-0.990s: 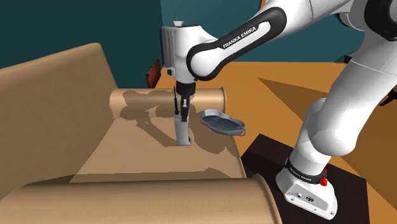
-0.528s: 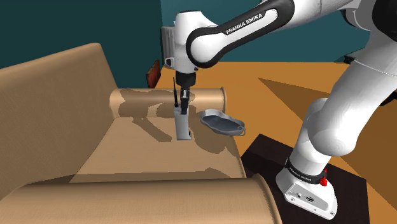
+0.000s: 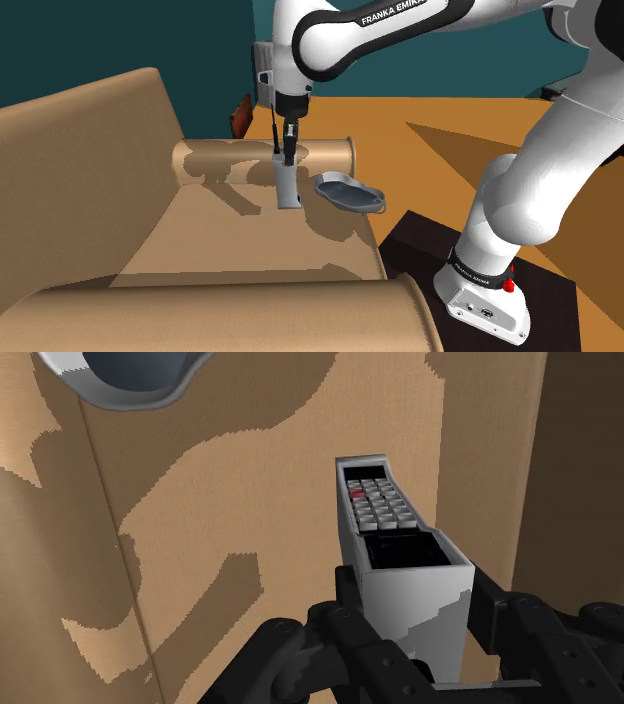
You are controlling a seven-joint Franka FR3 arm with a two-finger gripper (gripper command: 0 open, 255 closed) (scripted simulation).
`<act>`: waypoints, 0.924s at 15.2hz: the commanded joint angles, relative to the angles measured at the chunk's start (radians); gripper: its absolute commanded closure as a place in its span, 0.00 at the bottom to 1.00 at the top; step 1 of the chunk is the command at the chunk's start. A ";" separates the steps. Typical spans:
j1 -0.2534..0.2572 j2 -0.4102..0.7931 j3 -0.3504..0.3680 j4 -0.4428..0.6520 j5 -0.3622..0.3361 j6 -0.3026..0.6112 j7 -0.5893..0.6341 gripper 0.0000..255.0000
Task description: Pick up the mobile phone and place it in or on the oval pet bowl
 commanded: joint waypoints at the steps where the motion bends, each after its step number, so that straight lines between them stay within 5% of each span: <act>1: 0.000 -0.003 -0.001 0.025 0.000 -0.027 0.000 1.00; 6: -0.001 -0.010 -0.003 0.074 0.000 -0.084 -0.001 1.00; 14: -0.064 -0.165 -0.131 -0.061 -0.009 -0.108 -0.188 1.00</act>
